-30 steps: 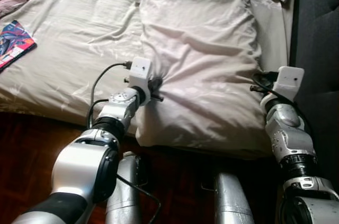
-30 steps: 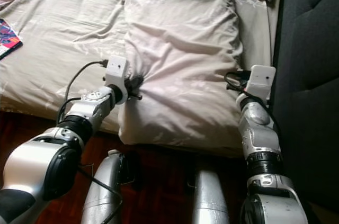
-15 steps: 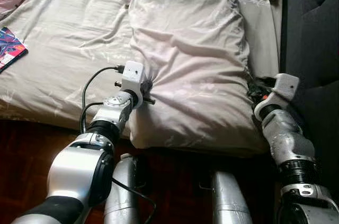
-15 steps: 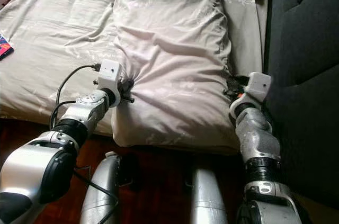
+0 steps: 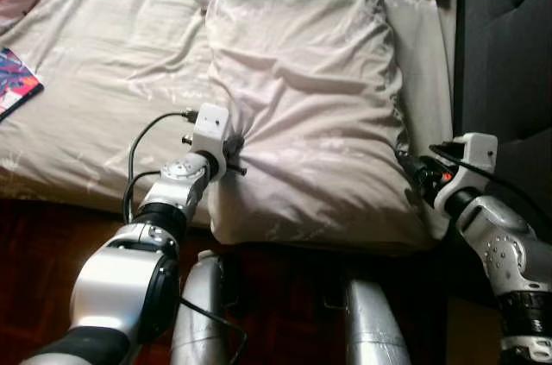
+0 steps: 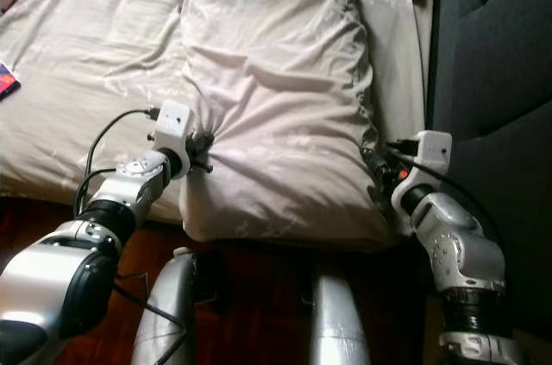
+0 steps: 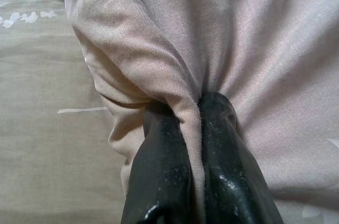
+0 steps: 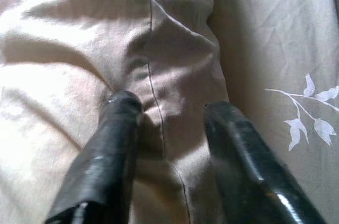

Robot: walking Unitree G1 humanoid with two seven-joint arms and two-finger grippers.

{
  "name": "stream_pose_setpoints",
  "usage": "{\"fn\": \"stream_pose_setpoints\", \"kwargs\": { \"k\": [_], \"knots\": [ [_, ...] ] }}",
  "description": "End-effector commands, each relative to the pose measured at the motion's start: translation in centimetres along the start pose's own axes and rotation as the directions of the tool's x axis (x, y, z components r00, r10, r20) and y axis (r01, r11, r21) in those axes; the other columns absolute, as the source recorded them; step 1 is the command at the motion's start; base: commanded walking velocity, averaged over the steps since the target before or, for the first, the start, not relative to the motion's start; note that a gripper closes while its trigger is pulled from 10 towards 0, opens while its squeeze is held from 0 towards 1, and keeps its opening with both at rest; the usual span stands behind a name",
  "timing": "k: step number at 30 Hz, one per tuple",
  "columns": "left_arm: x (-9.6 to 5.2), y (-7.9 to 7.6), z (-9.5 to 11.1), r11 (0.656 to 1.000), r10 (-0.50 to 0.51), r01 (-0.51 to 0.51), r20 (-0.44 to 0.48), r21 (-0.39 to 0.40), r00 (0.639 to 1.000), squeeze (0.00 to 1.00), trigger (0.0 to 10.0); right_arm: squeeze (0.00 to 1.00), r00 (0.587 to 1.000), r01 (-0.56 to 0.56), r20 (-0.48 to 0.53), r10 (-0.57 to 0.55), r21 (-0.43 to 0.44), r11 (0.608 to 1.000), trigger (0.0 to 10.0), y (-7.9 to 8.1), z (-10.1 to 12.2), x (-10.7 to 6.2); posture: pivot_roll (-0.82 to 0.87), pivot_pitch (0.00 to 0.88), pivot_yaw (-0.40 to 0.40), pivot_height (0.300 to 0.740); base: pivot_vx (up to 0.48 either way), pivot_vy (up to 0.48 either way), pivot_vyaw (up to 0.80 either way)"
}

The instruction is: Clean up the room

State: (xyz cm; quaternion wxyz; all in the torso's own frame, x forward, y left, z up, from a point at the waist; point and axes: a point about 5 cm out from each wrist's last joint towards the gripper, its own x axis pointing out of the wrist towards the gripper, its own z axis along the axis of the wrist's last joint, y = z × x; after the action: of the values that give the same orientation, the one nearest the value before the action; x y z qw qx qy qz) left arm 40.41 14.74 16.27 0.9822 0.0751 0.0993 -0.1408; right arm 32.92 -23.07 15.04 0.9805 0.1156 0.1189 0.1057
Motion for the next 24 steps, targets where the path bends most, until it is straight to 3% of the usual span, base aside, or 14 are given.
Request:
{"fn": "stream_pose_setpoints", "kwargs": {
  "k": [1,7,10,12,17,20,21,24],
  "knots": [
    [-1.5,1.8,-5.0,0.999,0.05,-0.05,-0.189,0.006,0.981,0.0,10.0,1.0,1.0,-0.004,-0.023,0.004,0.027,1.0,10.0,-0.3,-0.8,-0.6,-0.08,0.563,0.123,0.636,0.0,0.0,0.0],
    [-1.5,1.8,-5.0,0.999,0.049,-0.049,-0.189,0.006,0.981,0.0,10.0,1.0,1.0,-0.027,-0.004,0.028,0.074,0.997,10.0,-0.2,-0.7,-0.5,-0.07,0.557,0.125,0.636,0.0,0.0,0.0],
    [-1.5,1.7,-5.0,0.999,0.042,-0.042,-0.186,0.005,0.982,0.0,10.0,1.0,0.994,-0.106,0.006,0.106,0.167,0.98,10.0,1.0,-1.8,-0.2,-0.07,0.551,0.127,0.636,0.0,0.0,0.0],
    [-1.5,1.7,-5.0,0.999,0.04,-0.04,-0.185,0.004,0.982,0.0,10.0,1.0,0.993,-0.115,0.01,0.115,0.182,0.976,10.0,1.2,-1.9,-0.2,-0.07,0.551,0.127,0.636,0.0,0.0,0.0],
    [-1.5,1.7,-5.0,0.999,0.037,-0.036,-0.184,0.006,0.982,0.0,10.0,1.0,0.99,-0.133,-0.007,0.138,0.197,0.971,10.0,1.5,-2.8,-0.1,-0.06,0.547,0.128,0.636,0.0,0.0,0.0],
    [-1.5,1.7,-5.0,0.999,0.035,-0.035,-0.182,0.006,0.983,0.0,10.0,1.0,0.989,-0.119,-0.073,0.131,0.153,0.981,10.0,1.5,-4.1,0.0,-0.06,0.547,0.128,0.636,0.0,0.0,0.0],
    [-1.5,1.7,-5.0,0.999,0.034,-0.034,-0.182,0.006,0.983,0.0,10.0,0.0,0.986,-0.099,-0.121,0.113,0.116,0.988,10.0,1.5,-4.9,0.1,-0.06,0.546,0.126,0.636,0.0,0.0,0.0],
    [-1.5,1.7,-5.0,0.999,0.032,-0.031,-0.181,0.005,0.983,0.0,10.0,0.0,0.978,-0.077,-0.191,0.088,0.065,0.995,10.0,1.4,-6.4,0.2,-0.06,0.546,0.126,0.636,0.0,0.0,0.0]
  ]
}}
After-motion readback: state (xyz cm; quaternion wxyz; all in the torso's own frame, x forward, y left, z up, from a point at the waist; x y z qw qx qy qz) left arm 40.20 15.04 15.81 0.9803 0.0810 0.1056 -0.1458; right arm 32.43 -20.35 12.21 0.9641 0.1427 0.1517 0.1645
